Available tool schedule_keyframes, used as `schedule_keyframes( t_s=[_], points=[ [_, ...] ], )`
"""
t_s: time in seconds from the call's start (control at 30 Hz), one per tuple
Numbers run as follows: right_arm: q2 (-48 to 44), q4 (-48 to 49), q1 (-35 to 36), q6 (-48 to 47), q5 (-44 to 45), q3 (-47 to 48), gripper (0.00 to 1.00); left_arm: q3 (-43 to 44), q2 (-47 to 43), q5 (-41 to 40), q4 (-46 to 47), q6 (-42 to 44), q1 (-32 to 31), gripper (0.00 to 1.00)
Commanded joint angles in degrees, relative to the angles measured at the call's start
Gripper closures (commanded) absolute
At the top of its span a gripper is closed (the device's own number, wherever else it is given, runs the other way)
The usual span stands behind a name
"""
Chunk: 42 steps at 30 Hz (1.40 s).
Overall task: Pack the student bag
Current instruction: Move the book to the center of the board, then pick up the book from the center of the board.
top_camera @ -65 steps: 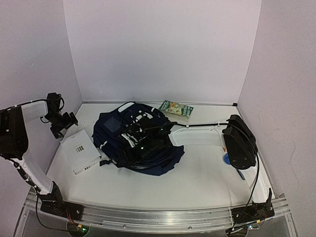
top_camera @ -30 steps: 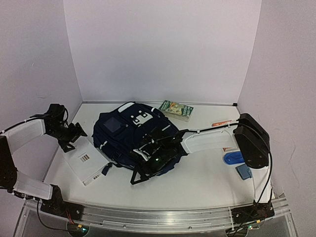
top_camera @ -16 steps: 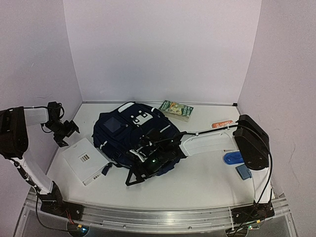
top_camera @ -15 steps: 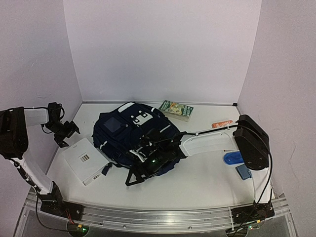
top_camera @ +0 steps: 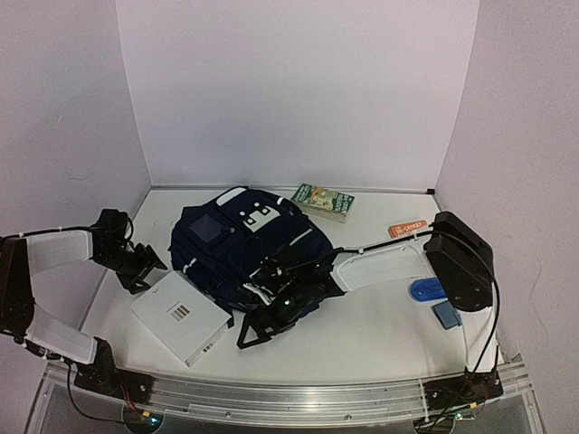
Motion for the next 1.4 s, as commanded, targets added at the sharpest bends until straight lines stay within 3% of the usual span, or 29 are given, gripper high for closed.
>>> schedule_keyframes(
  t_s=[0.0,0.2,0.4,0.5,0.8,0.93,1.13,1.37],
  points=[
    [-3.20,1.10,0.05,-0.17,-0.48,-2.00,0.07,-1.74,-5.52,1.04,2.22,-4.76,-4.22,0.32],
    [0.25,4.03,-0.04,2.87,-1.61,0.93,0.07,-4.43,-8.01,0.37,1.27,-6.46,-8.66,0.34],
    [1.22,8.75,0.01,6.70,-0.79,1.51,0.07,0.62,-12.08,-8.08,-7.65,-1.65,-9.02,0.20],
    [0.41,14.80,0.03,10.62,0.82,-0.41,0.08,4.58,-8.57,-10.96,-9.69,0.44,-8.41,0.15],
    [4.50,19.59,0.77,17.16,2.28,1.14,0.08,6.77,4.47,-9.85,-4.16,3.08,-5.29,0.14],
    [6.10,20.79,0.85,18.59,1.92,1.82,0.10,4.17,4.76,-5.87,-1.57,3.27,-5.57,0.19],
    [6.26,21.28,0.84,18.35,1.80,1.49,0.14,-0.96,-3.19,0.21,0.07,2.01,-8.35,0.36],
    [4.47,21.28,0.58,17.00,1.68,-0.94,0.29,-6.73,-11.02,5.06,0.70,-0.18,-11.21,0.43]
  ],
)
